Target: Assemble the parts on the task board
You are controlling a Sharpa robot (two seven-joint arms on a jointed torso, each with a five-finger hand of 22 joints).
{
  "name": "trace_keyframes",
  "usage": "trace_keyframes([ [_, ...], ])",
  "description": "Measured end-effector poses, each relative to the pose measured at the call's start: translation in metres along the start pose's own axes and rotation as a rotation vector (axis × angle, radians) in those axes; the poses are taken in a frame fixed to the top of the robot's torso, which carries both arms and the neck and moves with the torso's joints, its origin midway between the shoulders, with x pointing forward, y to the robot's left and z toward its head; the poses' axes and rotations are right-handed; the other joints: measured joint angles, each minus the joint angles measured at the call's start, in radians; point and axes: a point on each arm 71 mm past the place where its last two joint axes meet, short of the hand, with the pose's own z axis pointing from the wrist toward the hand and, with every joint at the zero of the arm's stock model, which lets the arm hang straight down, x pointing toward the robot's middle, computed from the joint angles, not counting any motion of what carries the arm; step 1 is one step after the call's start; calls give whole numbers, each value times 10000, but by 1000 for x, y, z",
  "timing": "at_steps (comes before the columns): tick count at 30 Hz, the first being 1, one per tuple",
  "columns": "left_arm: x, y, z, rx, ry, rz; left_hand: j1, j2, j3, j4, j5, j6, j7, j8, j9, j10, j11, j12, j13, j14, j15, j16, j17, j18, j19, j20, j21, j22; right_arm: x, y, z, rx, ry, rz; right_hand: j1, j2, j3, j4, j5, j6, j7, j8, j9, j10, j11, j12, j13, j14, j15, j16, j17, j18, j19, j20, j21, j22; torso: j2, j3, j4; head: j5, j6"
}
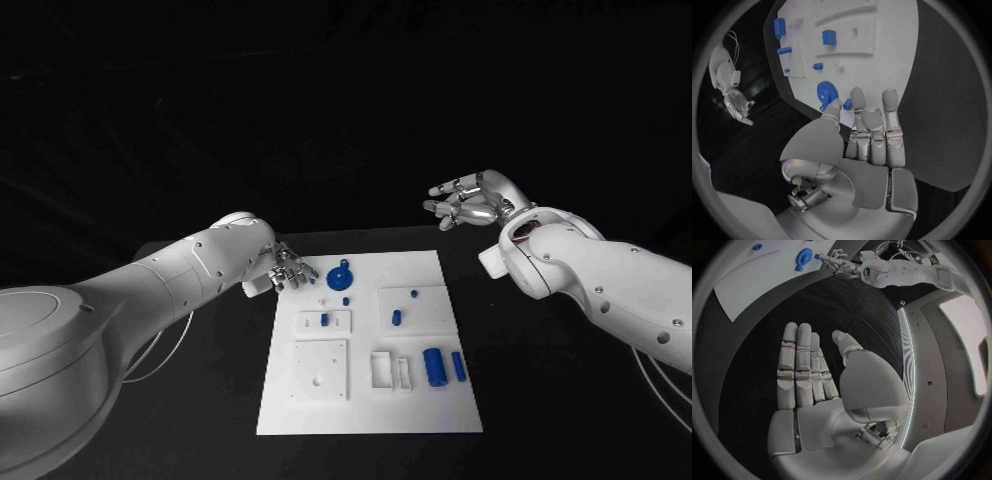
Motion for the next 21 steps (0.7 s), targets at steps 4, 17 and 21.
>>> trace_keyframes([
  [4, 0, 0, 0, 32, 1, -13, 0, 0, 0, 0, 0, 0, 0, -38, 13, -1, 1, 0, 0, 0, 0, 0, -1, 0, 0, 0, 0, -1, 1, 0, 0, -6, 8, 11, 0, 0, 1, -1, 0, 0, 0, 0, 0, 0, 0, 0, -22, 0, 0, 0, -38, -2, 0, 0, 0, -33, 3, 0, 4, -14, -8],
  [17, 0, 0, 1, 115, 19, -117, 0, 0, 0, 0, 0, 0, 0, -38, -15, -2, 2, 0, -2, 1, 0, 0, -22, 0, 0, 0, 0, 7, 2, 1, 1, -19, 30, 34, 0, 0, 1, -1, 0, 0, -1, 0, 0, 0, 0, 0, -54, 0, -1, 0, -110, -1, -74, 2, 0, -125, 2, 1, 16, -102, -9],
  [21, 0, 0, 1, 134, 42, -159, 79, 78, 12, 13, 0, 0, 0, -38, -25, -2, 2, 0, -2, 0, 0, 0, -21, 1, 0, 0, 0, 6, 2, 1, 1, -19, 36, 37, 0, 0, 1, -1, 0, 0, -1, 0, 0, 0, 0, 0, -55, 1, -1, 0, -115, 0, -74, 1, 0, -138, 0, 0, 22, -118, -12],
])
